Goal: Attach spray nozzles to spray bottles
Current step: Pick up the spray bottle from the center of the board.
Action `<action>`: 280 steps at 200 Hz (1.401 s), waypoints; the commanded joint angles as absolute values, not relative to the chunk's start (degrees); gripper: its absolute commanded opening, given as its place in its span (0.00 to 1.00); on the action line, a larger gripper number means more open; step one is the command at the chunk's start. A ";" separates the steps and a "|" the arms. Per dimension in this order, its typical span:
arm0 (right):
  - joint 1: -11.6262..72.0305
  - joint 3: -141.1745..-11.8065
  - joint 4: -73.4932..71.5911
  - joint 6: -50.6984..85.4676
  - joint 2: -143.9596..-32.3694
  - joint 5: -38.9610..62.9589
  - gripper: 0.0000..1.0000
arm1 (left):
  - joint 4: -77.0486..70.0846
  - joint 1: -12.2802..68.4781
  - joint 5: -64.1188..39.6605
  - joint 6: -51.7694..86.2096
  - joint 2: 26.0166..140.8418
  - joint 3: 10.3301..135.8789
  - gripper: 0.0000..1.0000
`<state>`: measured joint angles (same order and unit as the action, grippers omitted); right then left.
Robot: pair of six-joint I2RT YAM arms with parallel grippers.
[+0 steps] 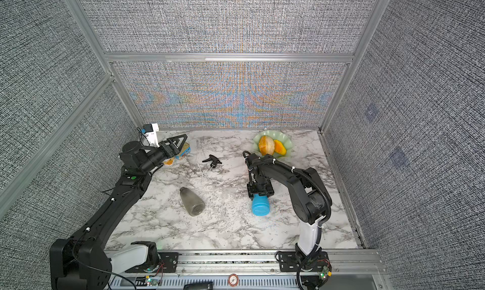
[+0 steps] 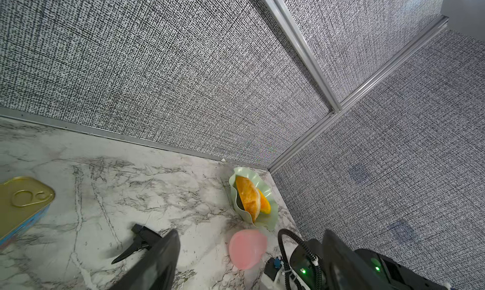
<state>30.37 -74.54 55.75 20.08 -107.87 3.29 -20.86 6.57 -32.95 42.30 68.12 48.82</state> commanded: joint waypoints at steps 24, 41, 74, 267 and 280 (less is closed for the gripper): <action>30.93 -76.36 59.66 18.46 -108.41 2.28 0.91 | -20.77 6.51 -32.70 41.66 68.03 49.18 0.85; 30.94 -76.67 61.27 18.78 -108.15 2.35 0.99 | -20.83 6.50 -32.83 41.73 67.53 49.17 0.85; 30.41 -77.12 63.21 18.72 -108.48 4.23 0.99 | -20.82 6.51 -32.44 41.64 66.07 49.19 0.85; 29.48 -81.30 57.85 19.84 -108.97 9.72 0.70 | -24.33 7.57 -34.88 44.12 67.18 48.14 0.86; 29.86 -81.17 56.96 20.16 -106.79 10.05 0.70 | -26.87 7.87 -35.39 44.47 67.18 47.16 0.88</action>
<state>29.30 -81.32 59.33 18.72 -109.60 8.29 -21.56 7.51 -33.63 43.24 67.02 48.31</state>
